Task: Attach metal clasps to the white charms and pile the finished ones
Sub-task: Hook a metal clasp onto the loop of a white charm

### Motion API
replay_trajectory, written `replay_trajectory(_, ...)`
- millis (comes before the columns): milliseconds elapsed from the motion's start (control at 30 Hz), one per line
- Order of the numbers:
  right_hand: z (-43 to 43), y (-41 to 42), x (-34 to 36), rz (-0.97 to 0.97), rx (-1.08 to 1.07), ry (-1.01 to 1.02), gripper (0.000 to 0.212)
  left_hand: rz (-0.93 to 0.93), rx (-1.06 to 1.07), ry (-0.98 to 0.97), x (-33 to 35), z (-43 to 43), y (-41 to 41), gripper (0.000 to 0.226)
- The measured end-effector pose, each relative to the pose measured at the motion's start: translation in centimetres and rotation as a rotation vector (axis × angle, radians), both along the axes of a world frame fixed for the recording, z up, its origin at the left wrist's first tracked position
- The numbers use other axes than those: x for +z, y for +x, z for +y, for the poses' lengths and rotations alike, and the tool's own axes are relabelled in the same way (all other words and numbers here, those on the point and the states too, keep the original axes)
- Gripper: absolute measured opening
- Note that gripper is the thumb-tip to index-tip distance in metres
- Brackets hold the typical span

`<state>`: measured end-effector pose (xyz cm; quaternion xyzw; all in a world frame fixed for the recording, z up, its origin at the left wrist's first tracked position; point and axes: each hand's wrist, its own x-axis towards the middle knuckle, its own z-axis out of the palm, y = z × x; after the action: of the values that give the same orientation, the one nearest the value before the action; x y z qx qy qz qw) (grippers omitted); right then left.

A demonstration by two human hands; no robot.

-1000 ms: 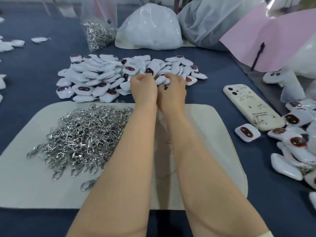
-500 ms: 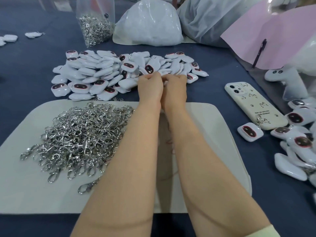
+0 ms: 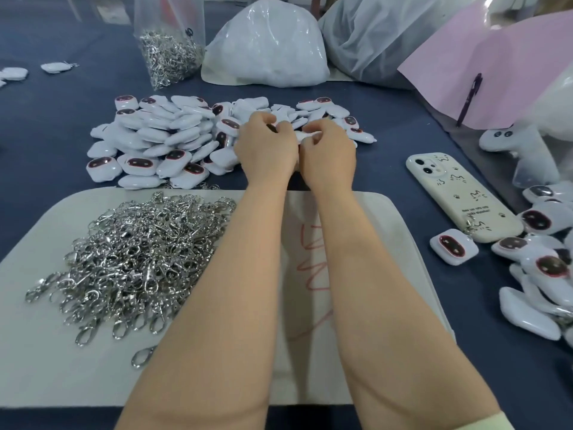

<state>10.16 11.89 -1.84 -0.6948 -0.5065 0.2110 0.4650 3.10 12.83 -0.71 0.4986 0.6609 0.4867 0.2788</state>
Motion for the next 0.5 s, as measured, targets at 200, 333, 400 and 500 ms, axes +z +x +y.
replay_trajectory(200, 4.5, 0.5, -0.7, -0.29, -0.182, 0.021, 0.032, 0.533, 0.105, 0.015, -0.3, 4.5, -0.3, 0.036)
replay_trajectory(333, 5.8, 0.3, -1.5, -0.435, 0.038, -0.202, 0.041, 0.702, -0.038, -0.269, -1.1, 6.1, -0.6, 0.043)
replay_trajectory(400, 5.6, 0.6, -1.5, -0.466, 0.071, -0.228, 0.044, 0.727, -0.088, -0.297, -1.4, 6.0, -0.7, 0.044)
replay_trajectory(500, 4.1, 0.6, -1.4, -0.537, 0.082, -0.243, 0.045, 0.781, -0.135, -0.26, -1.6, 4.7, -1.4, 0.045)
